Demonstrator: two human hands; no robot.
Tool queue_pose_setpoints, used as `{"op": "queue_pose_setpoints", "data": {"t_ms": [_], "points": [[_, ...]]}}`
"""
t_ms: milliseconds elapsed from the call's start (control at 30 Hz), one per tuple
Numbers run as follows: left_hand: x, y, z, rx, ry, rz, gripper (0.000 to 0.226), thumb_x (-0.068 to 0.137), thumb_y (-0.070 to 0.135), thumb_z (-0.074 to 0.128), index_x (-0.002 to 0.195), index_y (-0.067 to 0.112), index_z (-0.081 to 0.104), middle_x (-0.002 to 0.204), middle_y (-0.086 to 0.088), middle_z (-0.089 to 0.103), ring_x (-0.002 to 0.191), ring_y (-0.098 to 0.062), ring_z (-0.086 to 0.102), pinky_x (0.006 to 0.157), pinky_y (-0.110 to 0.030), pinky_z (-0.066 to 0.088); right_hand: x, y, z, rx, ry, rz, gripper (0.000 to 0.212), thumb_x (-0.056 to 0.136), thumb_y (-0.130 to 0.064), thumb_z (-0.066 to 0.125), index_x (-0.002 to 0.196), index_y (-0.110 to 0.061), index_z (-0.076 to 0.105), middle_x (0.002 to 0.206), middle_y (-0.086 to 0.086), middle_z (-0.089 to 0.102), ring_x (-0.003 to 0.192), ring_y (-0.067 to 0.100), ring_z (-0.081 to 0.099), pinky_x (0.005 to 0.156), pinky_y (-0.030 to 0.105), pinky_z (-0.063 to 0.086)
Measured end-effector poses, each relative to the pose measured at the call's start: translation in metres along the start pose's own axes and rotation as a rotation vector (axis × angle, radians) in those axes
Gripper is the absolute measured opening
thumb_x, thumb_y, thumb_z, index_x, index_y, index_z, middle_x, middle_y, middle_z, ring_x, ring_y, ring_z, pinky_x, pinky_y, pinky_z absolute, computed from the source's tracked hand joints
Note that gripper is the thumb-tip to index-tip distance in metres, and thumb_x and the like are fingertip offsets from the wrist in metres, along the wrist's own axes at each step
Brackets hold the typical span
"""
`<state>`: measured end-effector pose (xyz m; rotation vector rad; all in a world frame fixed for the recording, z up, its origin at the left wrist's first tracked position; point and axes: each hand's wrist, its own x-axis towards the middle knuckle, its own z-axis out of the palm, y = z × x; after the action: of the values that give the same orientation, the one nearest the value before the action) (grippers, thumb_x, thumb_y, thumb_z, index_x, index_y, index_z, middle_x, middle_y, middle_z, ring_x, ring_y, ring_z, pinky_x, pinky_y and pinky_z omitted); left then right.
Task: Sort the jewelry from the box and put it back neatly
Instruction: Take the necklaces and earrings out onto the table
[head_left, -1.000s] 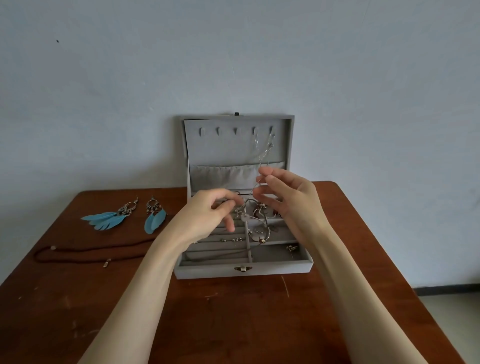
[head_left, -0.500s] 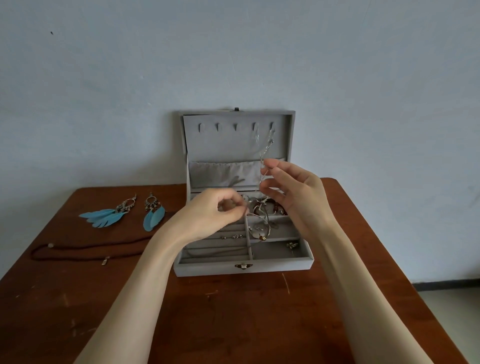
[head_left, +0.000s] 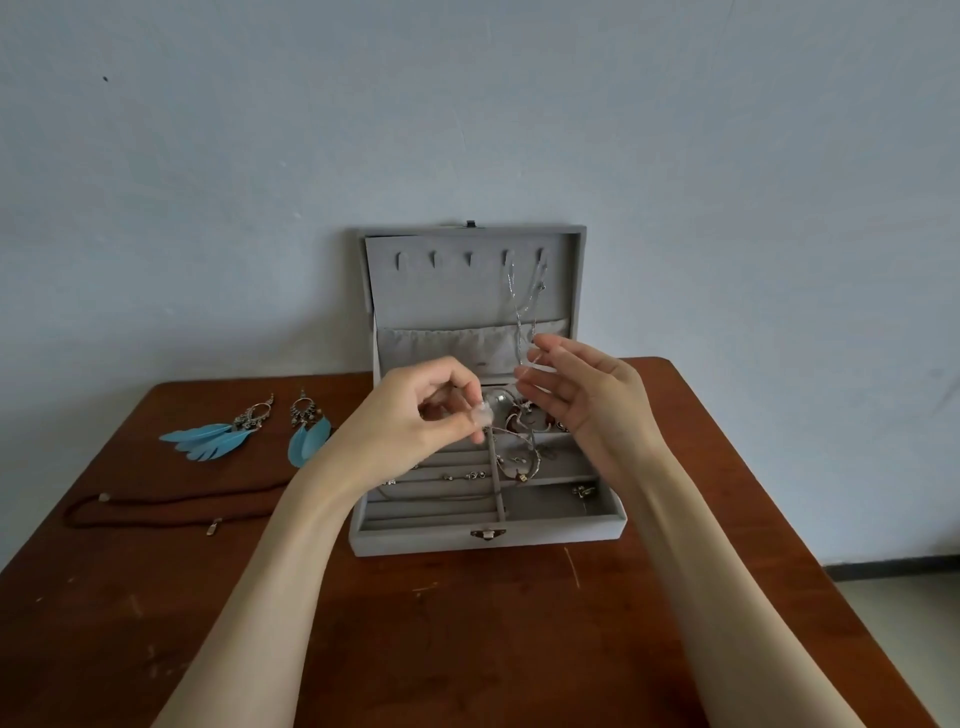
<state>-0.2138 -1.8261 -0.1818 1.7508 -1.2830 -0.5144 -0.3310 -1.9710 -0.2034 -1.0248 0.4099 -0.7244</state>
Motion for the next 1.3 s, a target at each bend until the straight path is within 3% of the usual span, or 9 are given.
{"op": "queue_pose_setpoints", "data": {"t_ms": [133,267,367,467,633,767,933,1167,1300], "points": [[-0.003,0.002,-0.007,0.085,0.075,-0.023,0.013,0.085,0.016,0.063,0.086,0.028,0.064,0.073,0.012,0.057,0.058,-0.002,0.044,0.058,-0.012,0.039,0.001,-0.001,-0.001,-0.019,0.015,0.003,0.018,0.094,-0.005,0.049,0.106,-0.001,0.062,0.095,0.011,0.065,0.085,0.023,0.068,0.081,0.032,0.057],[-0.007,0.011,-0.014,0.086,0.124,0.020,0.026,0.089,0.005,0.053,0.092,0.029,0.063,0.086,0.013,0.064,0.066,-0.024,0.048,0.064,-0.019,0.045,-0.001,0.001,0.001,-0.145,0.010,0.013,0.019,0.095,-0.010,0.047,0.107,-0.006,0.062,0.104,0.012,0.068,0.099,0.025,0.067,0.094,0.036,0.051],[-0.006,0.022,-0.019,0.089,0.082,0.027,0.039,0.090,-0.006,0.039,0.095,0.027,0.061,0.092,0.012,0.066,0.050,-0.018,0.036,0.048,-0.023,0.038,-0.005,0.003,0.004,-0.725,0.073,-0.096,0.022,0.095,-0.018,0.049,0.102,-0.008,0.067,0.100,0.015,0.070,0.098,0.031,0.065,0.091,0.038,0.051],[-0.003,0.036,-0.026,0.078,0.060,0.047,0.040,0.096,-0.003,0.029,0.102,0.024,0.058,0.096,0.010,0.064,0.055,-0.022,0.036,0.048,-0.027,0.034,-0.012,0.003,0.011,-1.270,0.182,-0.293,0.029,0.095,-0.030,0.046,0.098,-0.012,0.068,0.104,0.008,0.066,0.090,0.022,0.061,0.074,0.024,0.041],[-0.011,0.066,-0.042,-0.114,0.185,0.125,0.032,0.099,0.002,0.029,0.109,0.015,0.056,0.101,0.001,0.064,0.065,-0.009,0.053,0.056,-0.018,0.043,-0.033,-0.012,0.036,-0.861,-0.296,-0.005,0.054,0.091,-0.054,0.034,0.100,-0.012,0.068,0.097,0.000,0.072,0.102,0.009,0.063,0.092,0.024,0.044],[-0.025,0.079,-0.065,-0.328,0.291,0.150,0.033,0.099,0.000,0.028,0.103,0.014,0.058,0.094,-0.004,0.065,0.067,-0.013,0.054,0.058,-0.023,0.045,-0.050,-0.021,0.039,-0.949,-0.491,0.010,0.047,0.083,-0.053,0.051,0.079,-0.009,0.066,0.064,-0.007,0.061,0.073,0.007,0.063,0.072,0.014,0.039],[-0.048,0.098,-0.090,-0.530,0.422,0.150,0.032,0.097,-0.001,0.031,0.097,0.012,0.060,0.090,-0.007,0.067,0.064,-0.015,0.057,0.059,-0.025,0.048,-0.062,-0.028,0.043,-0.942,-0.459,0.007,0.021,0.089,-0.024,0.061,0.075,-0.009,0.066,0.075,0.020,0.062,0.063,0.012,0.052,0.059,0.013,0.043],[-0.093,0.073,-0.126,-0.579,0.749,0.026,0.026,0.099,0.003,0.030,0.108,0.012,0.052,0.094,-0.008,0.065,0.063,-0.017,0.060,0.062,-0.027,0.055,-0.085,-0.025,0.055,-0.756,-0.485,0.111,0.028,0.094,-0.025,0.051,0.077,-0.005,0.061,0.062,-0.002,0.063,0.061,0.012,0.061,0.068,0.023,0.053],[-0.122,0.026,-0.140,-0.542,0.892,-0.177,0.025,0.098,0.004,0.031,0.120,0.012,0.040,0.091,-0.007,0.064,0.066,-0.018,0.059,0.065,-0.029,0.051,-0.091,-0.003,0.071,-0.844,-0.499,0.180,0.021,0.094,-0.019,0.053,0.086,-0.004,0.065,0.063,0.000,0.059,0.053,0.010,0.052,0.051,0.019,0.042]]}}
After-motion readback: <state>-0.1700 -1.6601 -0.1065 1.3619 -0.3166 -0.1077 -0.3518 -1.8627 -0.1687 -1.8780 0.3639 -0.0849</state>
